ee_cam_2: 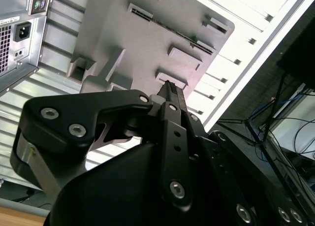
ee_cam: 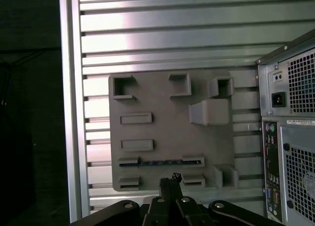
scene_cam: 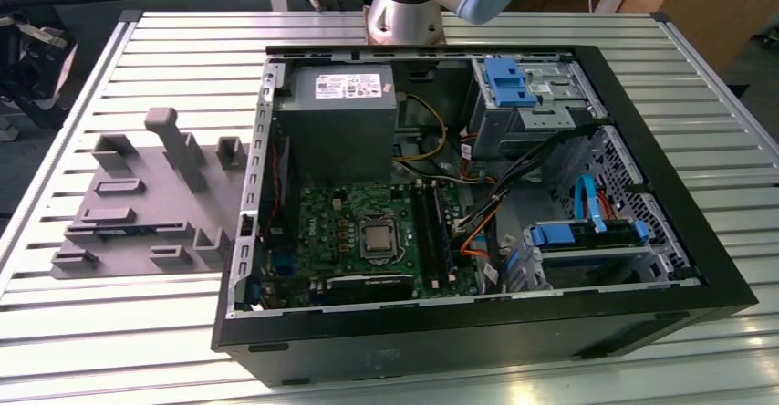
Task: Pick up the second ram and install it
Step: 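Pick up the second ram and move it above second insertion slot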
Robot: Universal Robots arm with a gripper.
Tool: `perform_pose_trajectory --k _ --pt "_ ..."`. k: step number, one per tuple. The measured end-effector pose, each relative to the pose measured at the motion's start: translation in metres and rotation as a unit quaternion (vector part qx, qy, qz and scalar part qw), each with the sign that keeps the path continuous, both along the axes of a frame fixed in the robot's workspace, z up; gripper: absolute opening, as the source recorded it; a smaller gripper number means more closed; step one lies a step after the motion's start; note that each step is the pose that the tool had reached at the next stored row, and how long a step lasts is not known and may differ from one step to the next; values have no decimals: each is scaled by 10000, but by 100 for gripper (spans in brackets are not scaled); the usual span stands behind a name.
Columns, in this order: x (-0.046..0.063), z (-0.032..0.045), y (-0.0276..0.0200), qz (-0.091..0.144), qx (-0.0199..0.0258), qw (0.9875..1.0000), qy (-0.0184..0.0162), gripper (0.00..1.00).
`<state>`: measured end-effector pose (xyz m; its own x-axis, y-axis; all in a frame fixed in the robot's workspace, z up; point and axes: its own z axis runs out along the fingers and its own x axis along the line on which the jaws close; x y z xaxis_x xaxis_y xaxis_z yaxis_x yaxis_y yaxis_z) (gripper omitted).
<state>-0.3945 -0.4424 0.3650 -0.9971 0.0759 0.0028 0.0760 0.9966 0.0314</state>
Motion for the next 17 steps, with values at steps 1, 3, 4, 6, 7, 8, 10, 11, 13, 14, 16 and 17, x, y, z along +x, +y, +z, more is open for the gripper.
perform_pose_trajectory --k 1,3,4,6,7,8,10,11,13,14,16,17 --pt "-2 0 -1 0 0 10000 0 11" --pt "-5 1 -2 0 0 10000 1 11" --pt "-6 0 -3 0 0 10000 0 11" --pt "-8 0 -3 1 0 10000 0 11" --pt "-7 0 -3 6 0 10000 0 11" --pt "-8 0 -3 13 0 10000 0 11" --pt "-8 1 -3 34 0 10000 0 11" --pt "-8 1 -3 45 0 10000 1 11" --pt "-11 0 -3 83 0 10000 0 11" --pt "-11 0 -3 98 0 10000 0 11" --pt "-11 0 -3 128 0 9999 0 11" --pt "-12 0 -4 143 0 9999 0 11"
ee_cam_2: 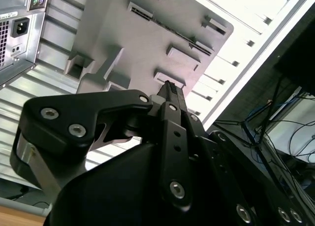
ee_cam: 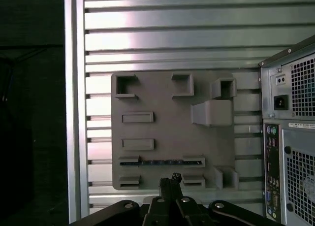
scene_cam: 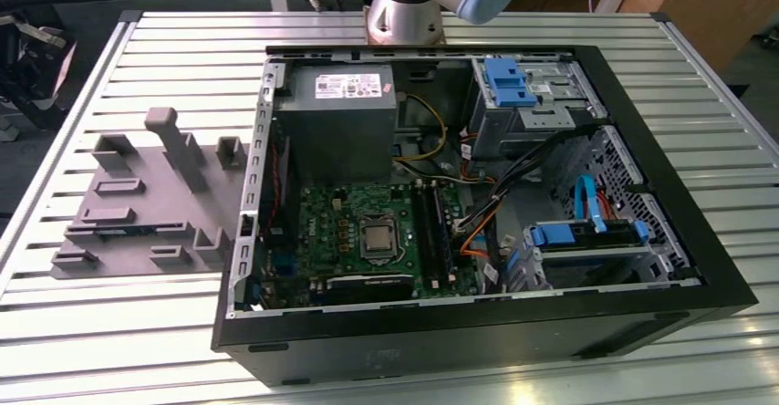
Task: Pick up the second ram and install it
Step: 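Pick up the second ram and move it above second insertion slot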
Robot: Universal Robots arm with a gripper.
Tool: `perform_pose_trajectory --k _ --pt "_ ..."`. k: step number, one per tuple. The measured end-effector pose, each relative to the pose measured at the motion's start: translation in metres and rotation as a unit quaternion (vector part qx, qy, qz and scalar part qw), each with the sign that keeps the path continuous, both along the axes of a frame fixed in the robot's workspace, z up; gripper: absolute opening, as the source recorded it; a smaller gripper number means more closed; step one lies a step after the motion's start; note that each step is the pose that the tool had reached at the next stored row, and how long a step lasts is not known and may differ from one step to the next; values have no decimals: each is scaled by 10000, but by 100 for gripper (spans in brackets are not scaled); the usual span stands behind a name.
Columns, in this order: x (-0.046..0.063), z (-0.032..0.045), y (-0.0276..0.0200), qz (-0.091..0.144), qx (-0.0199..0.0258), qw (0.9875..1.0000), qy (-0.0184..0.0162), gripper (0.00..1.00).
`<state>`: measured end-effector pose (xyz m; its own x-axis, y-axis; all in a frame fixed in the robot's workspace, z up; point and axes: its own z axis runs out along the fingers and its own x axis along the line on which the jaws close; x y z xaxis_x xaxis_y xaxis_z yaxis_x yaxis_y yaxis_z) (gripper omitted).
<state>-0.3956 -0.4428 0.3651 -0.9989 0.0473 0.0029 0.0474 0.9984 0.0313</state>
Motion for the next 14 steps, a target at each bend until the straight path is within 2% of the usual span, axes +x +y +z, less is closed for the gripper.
perform_pose_trajectory --k 14 --pt "-6 0 -2 240 0 9997 0 11"
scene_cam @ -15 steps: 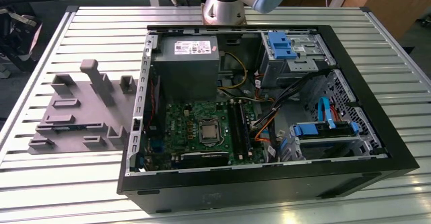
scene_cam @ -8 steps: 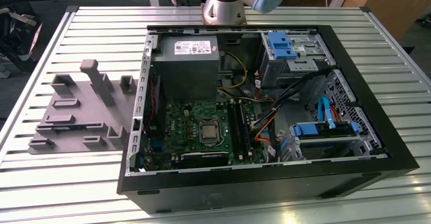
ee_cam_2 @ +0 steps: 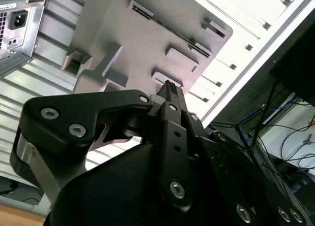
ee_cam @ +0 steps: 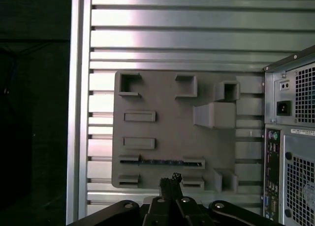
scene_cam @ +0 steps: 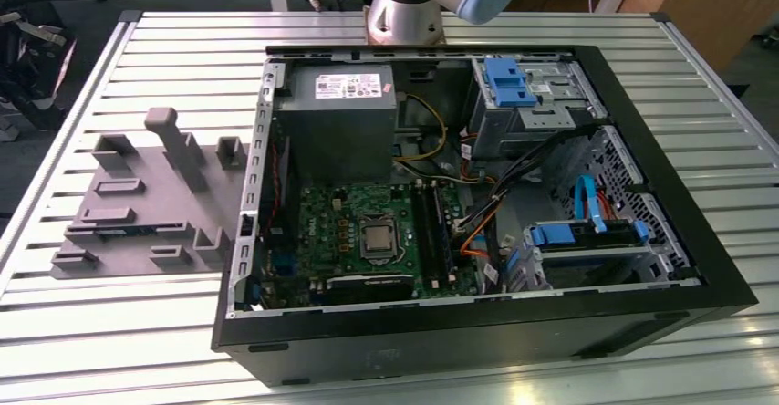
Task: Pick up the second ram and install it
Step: 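Pick up the second ram and move it above second insertion slot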
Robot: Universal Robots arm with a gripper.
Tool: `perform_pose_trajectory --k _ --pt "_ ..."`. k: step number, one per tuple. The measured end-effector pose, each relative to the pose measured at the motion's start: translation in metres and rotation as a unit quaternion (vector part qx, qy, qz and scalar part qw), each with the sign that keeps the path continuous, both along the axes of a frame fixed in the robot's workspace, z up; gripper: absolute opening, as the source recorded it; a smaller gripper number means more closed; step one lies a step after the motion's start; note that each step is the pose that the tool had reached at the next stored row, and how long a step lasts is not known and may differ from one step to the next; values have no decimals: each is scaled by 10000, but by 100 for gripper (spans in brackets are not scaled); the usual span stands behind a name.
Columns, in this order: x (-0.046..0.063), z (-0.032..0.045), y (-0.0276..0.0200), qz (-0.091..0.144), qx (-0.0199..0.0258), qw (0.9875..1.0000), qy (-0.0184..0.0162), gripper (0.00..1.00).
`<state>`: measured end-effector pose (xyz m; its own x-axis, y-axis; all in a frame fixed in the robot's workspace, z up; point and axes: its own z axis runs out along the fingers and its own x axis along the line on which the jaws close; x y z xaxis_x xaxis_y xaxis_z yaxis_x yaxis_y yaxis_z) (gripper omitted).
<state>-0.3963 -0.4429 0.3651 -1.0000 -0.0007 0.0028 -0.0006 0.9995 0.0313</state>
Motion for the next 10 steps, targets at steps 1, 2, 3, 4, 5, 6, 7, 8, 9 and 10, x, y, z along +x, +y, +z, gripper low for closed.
perform_pose_trajectory --k 1,2,3,4,5,6,7,8,9,10 --pt "-1 0 0 15 0 10000 0 11" --pt "-1 0 0 31 0 10000 0 11" --pt "-2 0 0 47 0 10000 0 11" --pt "-2 0 0 63 0 10000 0 11" --pt "-3 0 0 80 0 10000 0 11" --pt "-3 0 0 96 0 10000 0 11" --pt "-4 0 -1 110 0 9999 0 11" --pt "-5 0 -1 125 0 9999 0 11" --pt "-9 0 -2 198 0 9998 0 11" --pt "-13 0 -3 251 0 9997 0 11"
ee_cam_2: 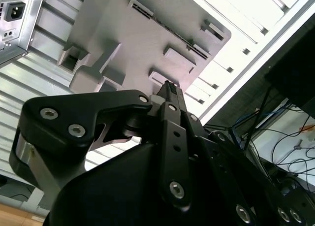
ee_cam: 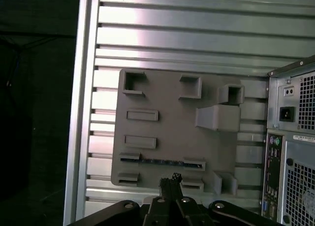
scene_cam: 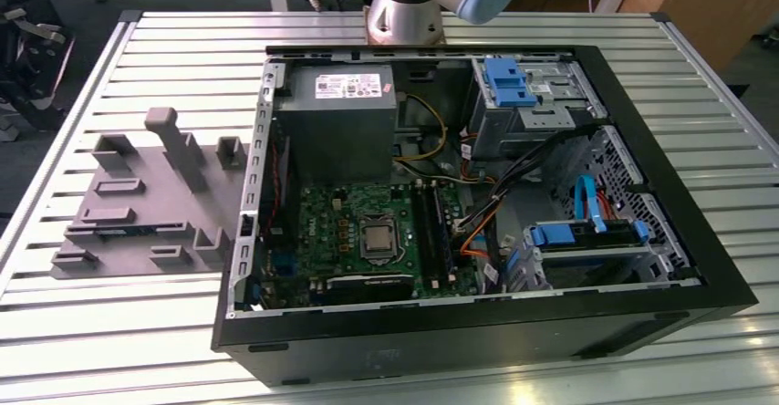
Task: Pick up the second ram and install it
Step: 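Pick up the second ram and move it above second insertion slot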
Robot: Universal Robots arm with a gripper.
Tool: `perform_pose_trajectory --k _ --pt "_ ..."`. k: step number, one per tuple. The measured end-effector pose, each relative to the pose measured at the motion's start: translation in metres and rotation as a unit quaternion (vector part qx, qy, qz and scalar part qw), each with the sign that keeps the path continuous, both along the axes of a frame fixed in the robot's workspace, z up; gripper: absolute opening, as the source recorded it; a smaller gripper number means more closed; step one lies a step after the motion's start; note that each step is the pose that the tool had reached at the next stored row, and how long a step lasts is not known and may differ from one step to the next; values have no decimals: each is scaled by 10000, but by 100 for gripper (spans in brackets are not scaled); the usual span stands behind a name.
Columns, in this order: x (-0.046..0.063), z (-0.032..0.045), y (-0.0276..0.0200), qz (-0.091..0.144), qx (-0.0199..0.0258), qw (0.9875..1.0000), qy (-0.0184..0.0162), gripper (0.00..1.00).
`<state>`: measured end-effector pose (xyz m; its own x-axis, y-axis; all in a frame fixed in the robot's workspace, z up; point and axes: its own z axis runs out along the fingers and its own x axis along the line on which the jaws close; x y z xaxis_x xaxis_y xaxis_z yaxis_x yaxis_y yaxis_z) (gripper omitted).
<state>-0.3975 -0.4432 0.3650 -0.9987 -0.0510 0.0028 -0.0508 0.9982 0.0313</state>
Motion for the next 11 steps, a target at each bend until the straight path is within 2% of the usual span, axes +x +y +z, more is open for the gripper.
perform_pose_trajectory --k 11 --pt "-15 0 -3 253 0 9997 0 11"
